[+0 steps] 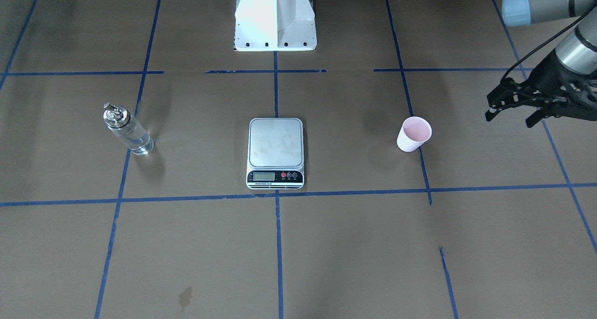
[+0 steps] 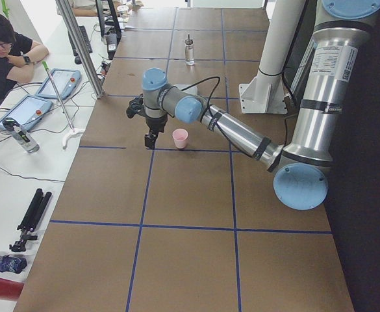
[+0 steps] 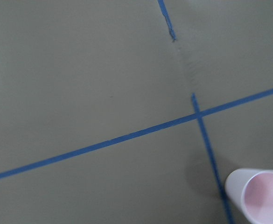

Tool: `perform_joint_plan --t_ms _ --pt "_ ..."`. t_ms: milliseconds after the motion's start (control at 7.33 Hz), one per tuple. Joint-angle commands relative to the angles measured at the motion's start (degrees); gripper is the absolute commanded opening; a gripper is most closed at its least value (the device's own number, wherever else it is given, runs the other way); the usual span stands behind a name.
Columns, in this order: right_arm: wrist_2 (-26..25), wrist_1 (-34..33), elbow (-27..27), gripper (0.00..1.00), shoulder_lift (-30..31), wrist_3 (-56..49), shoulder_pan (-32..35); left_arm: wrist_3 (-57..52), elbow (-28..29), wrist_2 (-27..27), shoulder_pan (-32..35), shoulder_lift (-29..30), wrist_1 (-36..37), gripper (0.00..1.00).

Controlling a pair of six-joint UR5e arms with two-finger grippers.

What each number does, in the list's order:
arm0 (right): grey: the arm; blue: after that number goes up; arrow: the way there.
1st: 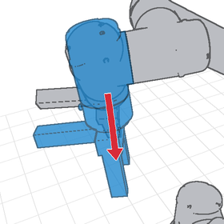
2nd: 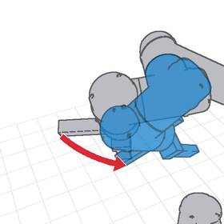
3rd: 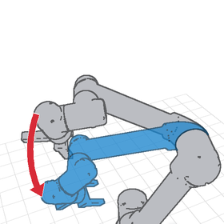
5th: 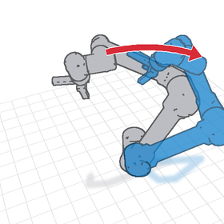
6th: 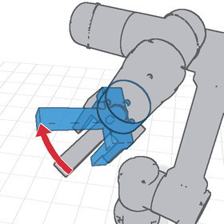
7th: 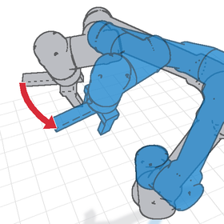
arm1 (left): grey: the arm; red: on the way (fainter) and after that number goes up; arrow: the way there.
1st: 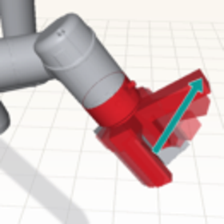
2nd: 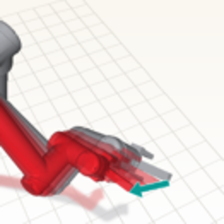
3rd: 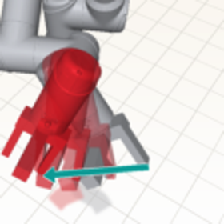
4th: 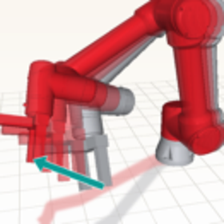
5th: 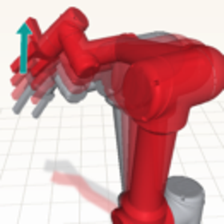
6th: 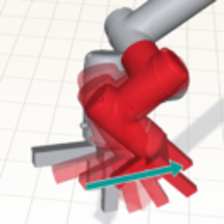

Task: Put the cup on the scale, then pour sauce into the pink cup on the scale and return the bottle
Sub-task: 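Move the left gripper down to the pink cup and grasp it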

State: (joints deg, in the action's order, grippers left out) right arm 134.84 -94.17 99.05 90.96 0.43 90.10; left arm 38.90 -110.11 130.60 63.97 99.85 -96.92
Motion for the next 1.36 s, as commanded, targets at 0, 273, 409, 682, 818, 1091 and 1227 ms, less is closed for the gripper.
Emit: perform_joint_plan --t_ms 0,273,409,682,818,1091,1227 --pt "-0.11 0.12 -0.35 1.00 -0.43 -0.07 -0.19 18.44 1.38 -2.95 -5.85 -0.18 -8.16 1.00" --pt "-0.02 0.04 -0.35 1.00 -0.69 0.01 -0.19 27.69 5.32 -10.17 -12.09 -0.27 -14.40 1.00" --pt "0.07 -0.05 -0.44 1.00 -0.69 0.10 -0.19 28.94 5.69 -10.28 -13.59 -0.27 -14.69 1.00" --pt "0.07 -0.05 -0.44 1.00 -0.69 0.01 -0.19 28.60 5.78 -11.84 -14.91 -0.45 -14.61 1.00" --pt "0.07 0.04 -0.53 1.00 -0.69 0.01 -0.19 28.52 5.78 -11.95 -15.71 -1.15 -14.70 1.00" --pt "0.07 -0.05 -0.53 1.00 -0.69 0.01 -0.19 28.43 5.96 -12.03 -16.59 -1.24 -14.70 0.99" --pt "0.07 -0.05 -0.53 1.00 -0.69 0.01 -0.19 28.43 6.39 -11.95 -16.85 -1.24 -14.70 0.99"
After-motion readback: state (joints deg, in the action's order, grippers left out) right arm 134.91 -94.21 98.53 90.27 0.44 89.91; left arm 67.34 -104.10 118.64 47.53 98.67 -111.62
